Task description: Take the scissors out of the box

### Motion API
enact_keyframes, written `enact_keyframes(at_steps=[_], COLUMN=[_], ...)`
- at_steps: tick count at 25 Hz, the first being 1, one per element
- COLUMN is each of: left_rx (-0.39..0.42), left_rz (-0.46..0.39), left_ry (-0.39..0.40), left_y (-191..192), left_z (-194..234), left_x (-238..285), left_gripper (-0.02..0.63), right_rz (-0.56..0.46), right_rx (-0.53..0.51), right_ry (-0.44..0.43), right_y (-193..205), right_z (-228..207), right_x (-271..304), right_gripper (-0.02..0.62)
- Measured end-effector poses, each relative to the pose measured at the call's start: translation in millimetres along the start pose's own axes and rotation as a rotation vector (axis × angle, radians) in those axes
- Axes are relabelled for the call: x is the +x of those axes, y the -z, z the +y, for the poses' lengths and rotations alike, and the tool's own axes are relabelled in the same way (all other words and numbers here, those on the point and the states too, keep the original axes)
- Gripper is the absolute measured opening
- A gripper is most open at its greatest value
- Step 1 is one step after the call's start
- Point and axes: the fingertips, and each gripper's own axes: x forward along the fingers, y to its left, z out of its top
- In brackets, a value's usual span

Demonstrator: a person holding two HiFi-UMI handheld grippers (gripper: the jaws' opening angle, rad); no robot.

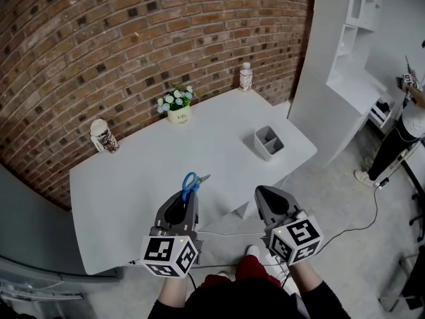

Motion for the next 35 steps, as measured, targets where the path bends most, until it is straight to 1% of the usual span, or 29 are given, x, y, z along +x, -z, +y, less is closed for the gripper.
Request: enact_keyframes(at_steps=[9,17,23,28,35], left_rx=[0.006,-0.003,0.007,-0.017,-0.025], left_rz=[0.021,0.047,0.07,0.093,0.111], left_ry=[-0.019,-0.025,-0.025,-0.019,-0.008], left_y=[14.4,30.0,41.6,52.9,60.6], left_z=[8.1,11.8,10.4,8.8,4.1], left_x=[-37.5,-64.8,-80.0,-89.3,-96.4], left_gripper=[0.044,0.044,0.044,0.044,0.044], right_rz=[0.005,0.037,0.057,0.076,0.093], right_rx=[0.011,0.0,0.013,0.011,0.017], right_ry=[-0.022,-0.035,-0.021,-0.013,-0.003], right_y=[12.2,27.6,38.4,46.4,53.9], right_z=[34.1,58.6,68.0,72.5,78.9], right_x=[-11.6,-21.2,-30.4,-38.3,-46.4], right_gripper=[0.008,0.008,0.008,0.008,0.008])
